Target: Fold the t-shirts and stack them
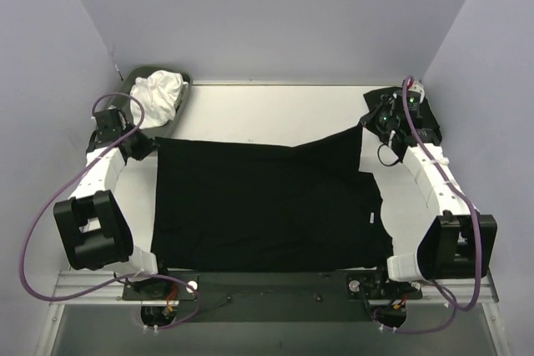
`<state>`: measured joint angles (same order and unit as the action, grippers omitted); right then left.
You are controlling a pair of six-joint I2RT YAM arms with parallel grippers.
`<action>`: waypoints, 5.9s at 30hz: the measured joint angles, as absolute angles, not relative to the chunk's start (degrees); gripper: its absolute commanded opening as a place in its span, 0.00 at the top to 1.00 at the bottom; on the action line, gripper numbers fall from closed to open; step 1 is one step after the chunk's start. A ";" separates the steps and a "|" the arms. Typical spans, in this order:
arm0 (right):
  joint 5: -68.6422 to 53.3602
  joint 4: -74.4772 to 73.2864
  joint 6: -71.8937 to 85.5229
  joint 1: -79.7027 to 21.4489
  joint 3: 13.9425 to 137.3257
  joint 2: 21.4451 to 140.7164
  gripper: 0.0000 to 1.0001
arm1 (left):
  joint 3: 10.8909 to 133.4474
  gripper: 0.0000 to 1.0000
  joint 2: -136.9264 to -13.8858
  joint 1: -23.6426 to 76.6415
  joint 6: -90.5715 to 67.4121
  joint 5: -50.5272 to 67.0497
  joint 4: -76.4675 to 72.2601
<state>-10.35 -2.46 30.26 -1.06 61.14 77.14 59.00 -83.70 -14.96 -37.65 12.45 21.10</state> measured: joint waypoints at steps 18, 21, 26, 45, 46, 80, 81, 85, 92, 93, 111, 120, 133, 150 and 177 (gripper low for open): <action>-21.02 11.70 29.95 3.18 71.29 90.32 1.00 | 69.82 1.00 -97.03 -12.80 -38.81 12.27 16.23; -25.63 17.06 31.77 4.47 69.69 90.24 1.00 | 67.07 1.00 -94.50 -13.23 -39.33 13.78 12.40; -32.91 22.20 36.77 6.74 66.54 89.86 1.00 | 64.60 1.00 -90.74 -13.69 -41.19 19.07 5.74; -18.55 -1.39 18.44 -15.77 81.89 75.48 1.00 | 59.00 1.00 -76.64 -5.85 -42.96 32.32 -5.98; -15.86 -2.72 16.78 -15.86 81.67 74.11 1.00 | 58.67 1.00 -75.90 -5.32 -42.44 32.12 -5.54; -0.73 -7.46 20.40 -3.25 52.99 61.69 1.00 | 48.95 1.00 -70.08 -15.64 -37.23 13.21 12.99; -0.30 -7.49 20.73 -2.98 52.66 60.99 1.00 | 48.82 1.00 -70.08 -15.75 -37.47 13.23 12.86; 0.84 -7.07 21.93 -2.26 51.37 56.64 1.00 | 48.64 1.00 -70.13 -15.81 -38.72 13.58 11.81; 1.30 -8.23 23.40 -1.91 47.31 46.78 1.00 | 47.88 1.00 -70.74 -15.86 -40.03 15.22 9.13; 1.30 -8.82 23.62 -1.96 46.63 45.15 1.00 | 47.55 1.00 -70.74 -15.86 -40.07 15.20 9.13; 3.70 -21.56 25.63 -15.18 38.94 29.23 1.00 | 45.12 1.00 -72.58 -15.86 -39.44 10.57 10.57; 4.03 -27.51 28.32 -20.43 37.93 32.21 1.00 | 45.10 1.00 -73.65 -15.86 -38.48 8.71 12.10; 8.43 -37.85 33.98 -28.73 38.22 32.08 0.57 | 45.08 0.52 -77.30 -15.46 -38.35 5.78 17.72; 19.38 -35.20 37.04 -35.94 45.71 47.09 0.00 | 49.17 0.06 -70.46 -11.51 -38.63 10.79 18.57; -0.97 -4.75 42.19 -16.84 43.44 86.28 0.01 | 45.41 0.03 -76.58 12.08 -37.08 11.40 14.90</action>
